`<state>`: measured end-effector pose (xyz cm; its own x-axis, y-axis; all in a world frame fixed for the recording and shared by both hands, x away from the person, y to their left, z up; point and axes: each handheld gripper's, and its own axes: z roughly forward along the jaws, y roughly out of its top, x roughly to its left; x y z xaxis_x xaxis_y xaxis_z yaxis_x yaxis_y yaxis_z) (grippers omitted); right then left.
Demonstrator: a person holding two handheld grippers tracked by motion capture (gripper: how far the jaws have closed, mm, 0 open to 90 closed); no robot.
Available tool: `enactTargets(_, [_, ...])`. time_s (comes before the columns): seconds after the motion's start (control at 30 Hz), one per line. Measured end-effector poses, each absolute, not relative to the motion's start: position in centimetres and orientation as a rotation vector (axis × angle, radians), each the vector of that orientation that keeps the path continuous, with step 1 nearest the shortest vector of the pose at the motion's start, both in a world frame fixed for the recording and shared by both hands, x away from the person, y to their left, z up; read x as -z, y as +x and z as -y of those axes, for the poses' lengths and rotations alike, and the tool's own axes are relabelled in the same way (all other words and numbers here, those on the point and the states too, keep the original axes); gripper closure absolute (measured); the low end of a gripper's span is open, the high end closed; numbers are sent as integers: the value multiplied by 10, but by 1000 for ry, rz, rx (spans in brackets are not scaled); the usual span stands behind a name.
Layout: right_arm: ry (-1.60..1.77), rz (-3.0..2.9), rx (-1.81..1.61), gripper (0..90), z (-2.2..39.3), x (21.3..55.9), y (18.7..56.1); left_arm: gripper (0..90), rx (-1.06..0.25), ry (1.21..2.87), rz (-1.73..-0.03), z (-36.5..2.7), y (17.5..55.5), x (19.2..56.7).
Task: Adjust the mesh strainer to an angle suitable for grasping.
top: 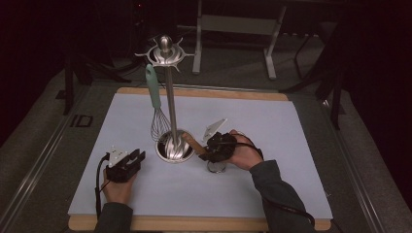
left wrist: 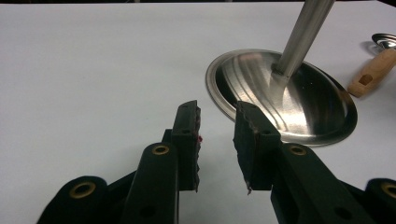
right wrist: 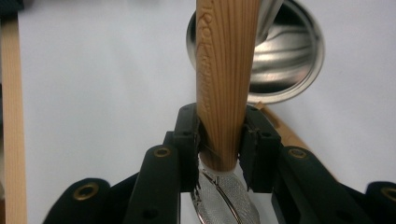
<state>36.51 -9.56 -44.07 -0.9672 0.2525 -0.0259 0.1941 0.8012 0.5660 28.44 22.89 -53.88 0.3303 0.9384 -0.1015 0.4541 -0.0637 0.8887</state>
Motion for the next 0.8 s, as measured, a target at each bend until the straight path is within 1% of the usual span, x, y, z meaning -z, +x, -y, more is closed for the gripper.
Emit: enactTargets(0.8, [421, -2688, -1146, 708, 100, 399, 360, 706, -661, 1676, -1268, -229, 284, 539])
